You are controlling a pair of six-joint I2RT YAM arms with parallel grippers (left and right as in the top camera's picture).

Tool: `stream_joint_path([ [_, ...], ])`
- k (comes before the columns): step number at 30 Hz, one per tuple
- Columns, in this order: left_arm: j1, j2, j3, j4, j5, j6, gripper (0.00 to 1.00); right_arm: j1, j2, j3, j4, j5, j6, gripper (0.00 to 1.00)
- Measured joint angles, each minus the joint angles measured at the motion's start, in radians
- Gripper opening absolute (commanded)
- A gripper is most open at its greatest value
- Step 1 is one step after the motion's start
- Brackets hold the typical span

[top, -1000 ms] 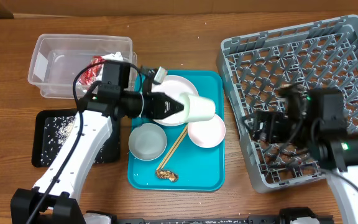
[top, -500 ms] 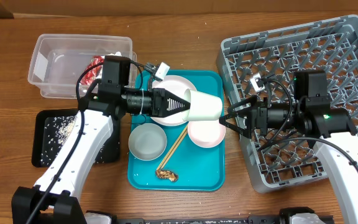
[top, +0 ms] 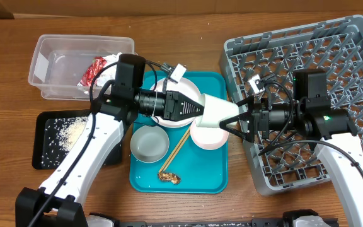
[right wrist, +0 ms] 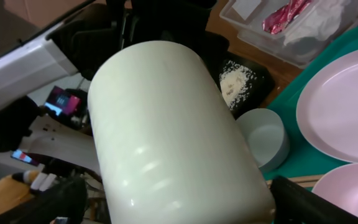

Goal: Sort waste into correct bins and load items into the dishwasher
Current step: 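Hand the cup from the left gripper to the right gripper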

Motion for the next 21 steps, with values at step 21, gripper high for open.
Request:
stream_joint_path([
  [21, -0.003, 0.000, 0.000, 0.005, 0.013, -0.017, 0.06, -0.001, 0.001, 0.000, 0.028, -0.039, -0.006, 0.54],
])
